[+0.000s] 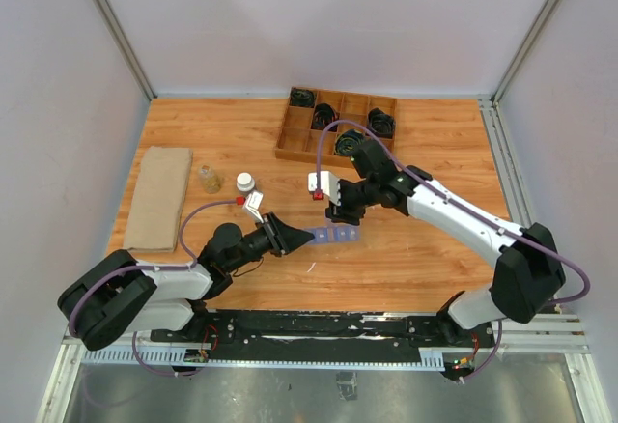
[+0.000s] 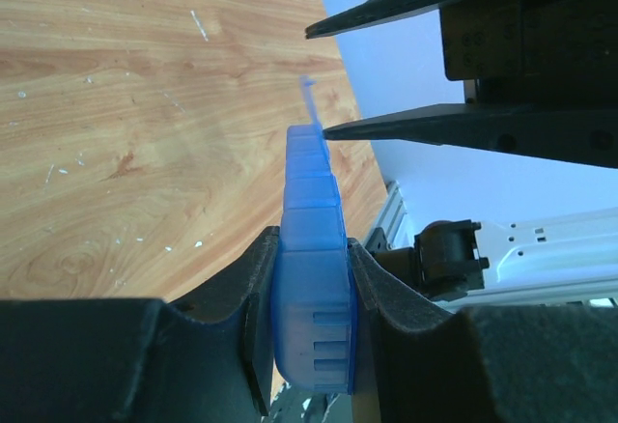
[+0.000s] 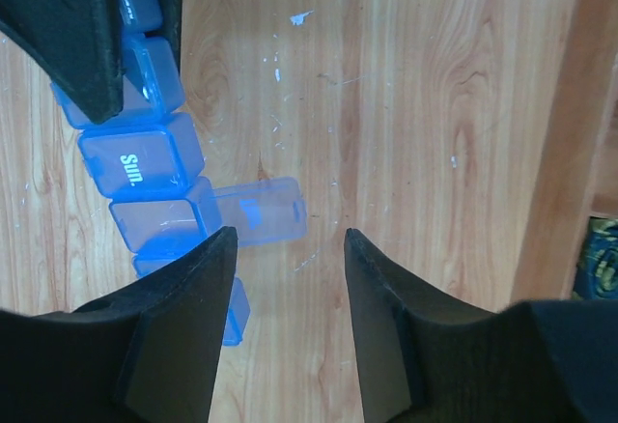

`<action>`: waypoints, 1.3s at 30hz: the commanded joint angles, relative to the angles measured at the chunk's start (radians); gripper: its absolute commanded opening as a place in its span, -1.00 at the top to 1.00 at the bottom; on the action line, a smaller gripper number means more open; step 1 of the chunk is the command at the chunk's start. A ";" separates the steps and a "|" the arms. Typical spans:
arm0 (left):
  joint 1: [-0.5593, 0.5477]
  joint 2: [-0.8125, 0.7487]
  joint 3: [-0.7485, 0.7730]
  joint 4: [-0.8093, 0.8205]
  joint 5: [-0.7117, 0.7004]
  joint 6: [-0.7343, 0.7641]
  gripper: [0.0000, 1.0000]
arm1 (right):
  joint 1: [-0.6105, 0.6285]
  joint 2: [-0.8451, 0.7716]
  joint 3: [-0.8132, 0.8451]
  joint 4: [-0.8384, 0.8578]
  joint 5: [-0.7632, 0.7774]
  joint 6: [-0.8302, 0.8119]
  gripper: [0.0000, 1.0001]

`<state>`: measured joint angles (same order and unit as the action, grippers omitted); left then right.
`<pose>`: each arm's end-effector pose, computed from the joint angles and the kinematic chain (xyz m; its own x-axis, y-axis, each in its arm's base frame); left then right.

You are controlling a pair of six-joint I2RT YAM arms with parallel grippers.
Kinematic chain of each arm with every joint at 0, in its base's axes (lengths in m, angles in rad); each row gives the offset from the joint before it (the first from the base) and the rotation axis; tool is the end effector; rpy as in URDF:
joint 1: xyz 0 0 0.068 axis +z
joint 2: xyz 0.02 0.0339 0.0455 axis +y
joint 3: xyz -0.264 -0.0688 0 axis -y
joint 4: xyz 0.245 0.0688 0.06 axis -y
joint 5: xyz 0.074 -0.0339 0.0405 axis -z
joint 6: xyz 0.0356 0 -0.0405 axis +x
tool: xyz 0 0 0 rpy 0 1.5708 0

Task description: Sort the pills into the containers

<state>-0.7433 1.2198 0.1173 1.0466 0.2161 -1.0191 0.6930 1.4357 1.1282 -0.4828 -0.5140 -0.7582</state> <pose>0.1435 -0.1423 0.1638 -0.7187 -0.4692 -0.5131 0.3940 0.3332 -0.8566 0.2273 0.2115 0.2835 0.1686 -0.6383 -0.7511 -0.9731 0.0138 -0.2302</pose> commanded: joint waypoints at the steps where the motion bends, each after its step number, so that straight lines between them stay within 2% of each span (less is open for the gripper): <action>1: -0.011 -0.016 0.000 0.034 0.027 0.029 0.99 | 0.000 0.061 0.025 -0.011 0.024 0.034 0.03; 7: -0.011 -0.010 -0.005 0.033 0.028 0.036 0.99 | 0.000 0.078 0.045 -0.029 0.026 0.058 0.05; 13: -0.011 0.018 -0.010 0.038 -0.007 0.028 0.99 | -0.041 -0.006 0.049 -0.059 -0.086 0.047 -0.39; 17: -0.011 0.085 0.013 0.079 -0.011 0.003 0.99 | -0.094 -0.040 0.046 -0.059 -0.152 0.060 -0.55; 26: -0.011 0.388 0.147 0.260 0.079 -0.051 0.99 | -0.137 -0.063 0.027 -0.014 -0.167 0.105 -0.63; 33: -0.011 0.550 0.274 0.242 0.113 -0.049 0.99 | -0.139 -0.067 0.026 -0.005 -0.156 0.118 -0.63; 36: -0.011 0.620 0.321 0.258 0.138 -0.062 0.94 | -0.142 -0.070 0.024 0.001 -0.148 0.124 -0.64; 39: -0.011 0.666 0.358 0.260 0.163 -0.070 0.80 | -0.147 -0.070 0.022 0.005 -0.149 0.129 -0.64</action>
<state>-0.7441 1.8359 0.4294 1.2518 0.3279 -1.0794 0.5648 1.3899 1.1526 -0.4946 -0.6552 -0.6525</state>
